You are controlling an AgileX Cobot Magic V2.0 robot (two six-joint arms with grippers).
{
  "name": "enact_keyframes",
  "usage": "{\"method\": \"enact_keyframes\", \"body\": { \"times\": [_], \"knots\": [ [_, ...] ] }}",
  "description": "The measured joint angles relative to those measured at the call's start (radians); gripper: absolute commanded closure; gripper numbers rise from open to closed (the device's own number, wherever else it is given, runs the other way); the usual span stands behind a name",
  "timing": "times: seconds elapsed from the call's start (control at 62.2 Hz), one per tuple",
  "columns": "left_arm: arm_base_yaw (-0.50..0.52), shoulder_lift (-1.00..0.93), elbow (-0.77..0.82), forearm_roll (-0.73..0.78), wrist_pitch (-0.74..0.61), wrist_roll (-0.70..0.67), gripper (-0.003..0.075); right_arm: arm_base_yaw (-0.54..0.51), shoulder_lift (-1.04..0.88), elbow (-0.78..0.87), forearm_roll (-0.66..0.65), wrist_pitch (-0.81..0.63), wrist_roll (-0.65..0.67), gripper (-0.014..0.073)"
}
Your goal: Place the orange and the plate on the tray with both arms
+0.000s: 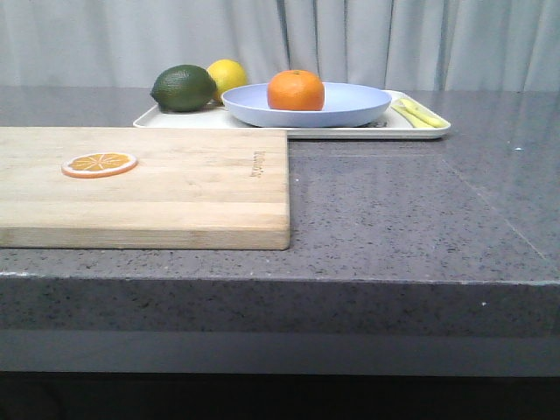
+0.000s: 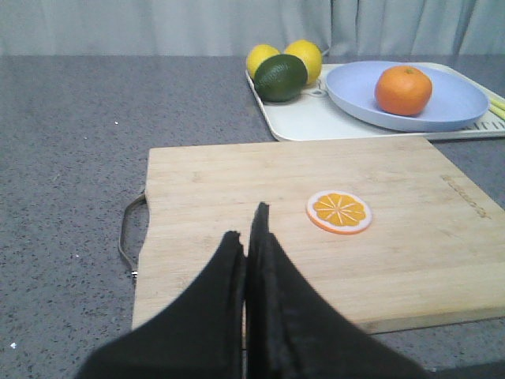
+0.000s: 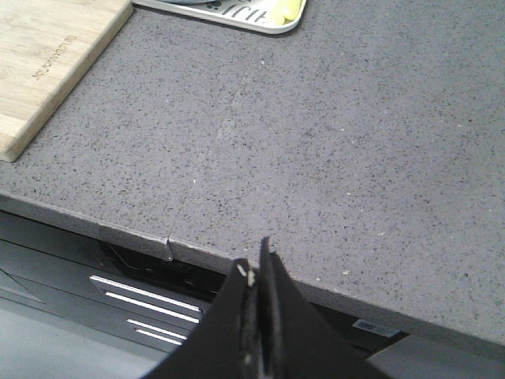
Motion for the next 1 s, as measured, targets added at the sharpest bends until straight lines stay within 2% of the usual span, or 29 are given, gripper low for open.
{"method": "enact_keyframes", "body": {
  "times": [0.129, 0.241, 0.563, 0.691, 0.997],
  "knots": [
    [0.002, -0.072, 0.085, 0.1, -0.059, -0.142, 0.074, 0.0, 0.0, 0.0, 0.0, 0.0, 0.0, 0.0659],
    [0.004, -0.105, 0.152, 0.161, -0.091, -0.206, 0.074, 0.0, 0.0, 0.0, 0.0, 0.0, 0.0, 0.0659],
    [0.014, -0.178, 0.347, 0.181, -0.351, -0.226, 0.074, 0.0, 0.0, 0.0, -0.001, 0.0, 0.0, 0.0659],
    [0.014, -0.178, 0.356, 0.182, -0.443, -0.226, 0.074, 0.0, 0.0, 0.0, -0.001, 0.0, 0.0, 0.0659],
    [0.014, -0.178, 0.356, 0.146, -0.457, -0.22, 0.074, 0.0, 0.0, 0.0, -0.001, 0.0, 0.0, 0.0659]
  ]
}}
